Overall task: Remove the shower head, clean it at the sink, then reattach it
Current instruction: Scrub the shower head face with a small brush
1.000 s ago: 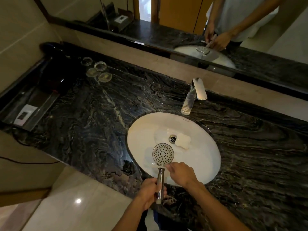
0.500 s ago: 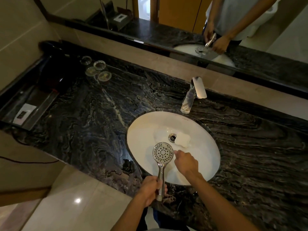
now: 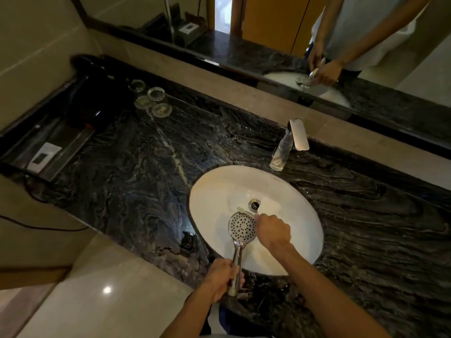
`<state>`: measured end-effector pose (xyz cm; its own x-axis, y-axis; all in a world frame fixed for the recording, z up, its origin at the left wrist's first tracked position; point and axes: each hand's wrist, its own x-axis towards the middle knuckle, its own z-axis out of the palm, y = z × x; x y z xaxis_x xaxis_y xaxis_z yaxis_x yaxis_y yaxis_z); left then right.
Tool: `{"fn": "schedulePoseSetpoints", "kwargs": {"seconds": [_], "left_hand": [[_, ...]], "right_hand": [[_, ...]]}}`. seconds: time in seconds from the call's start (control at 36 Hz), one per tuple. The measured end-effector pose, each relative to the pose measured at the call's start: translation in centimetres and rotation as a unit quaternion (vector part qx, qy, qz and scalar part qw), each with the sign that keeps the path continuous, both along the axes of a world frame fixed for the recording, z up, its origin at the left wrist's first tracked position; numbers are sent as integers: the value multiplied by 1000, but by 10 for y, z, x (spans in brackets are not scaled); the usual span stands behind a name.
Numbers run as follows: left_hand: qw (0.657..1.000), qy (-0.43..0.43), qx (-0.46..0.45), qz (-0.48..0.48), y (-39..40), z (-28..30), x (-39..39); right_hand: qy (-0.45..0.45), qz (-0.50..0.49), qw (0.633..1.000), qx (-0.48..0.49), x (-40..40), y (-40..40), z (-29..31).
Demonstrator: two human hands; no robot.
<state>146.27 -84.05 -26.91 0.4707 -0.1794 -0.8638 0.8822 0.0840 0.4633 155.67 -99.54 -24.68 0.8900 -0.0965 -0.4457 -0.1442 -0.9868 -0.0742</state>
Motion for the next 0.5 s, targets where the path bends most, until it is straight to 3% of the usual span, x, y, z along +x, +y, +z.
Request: {"fn": "schedulePoseSetpoints", "kwargs": {"seconds": [0.31,0.5], "left_hand": [[1000,9,2,7,0,-4,-1],[1000,-8,14,-7,0,-8,-4]], "right_hand": [[30,124,992,-7,-21,2,0],[19,41,999,-26,12,-8,10]]}}
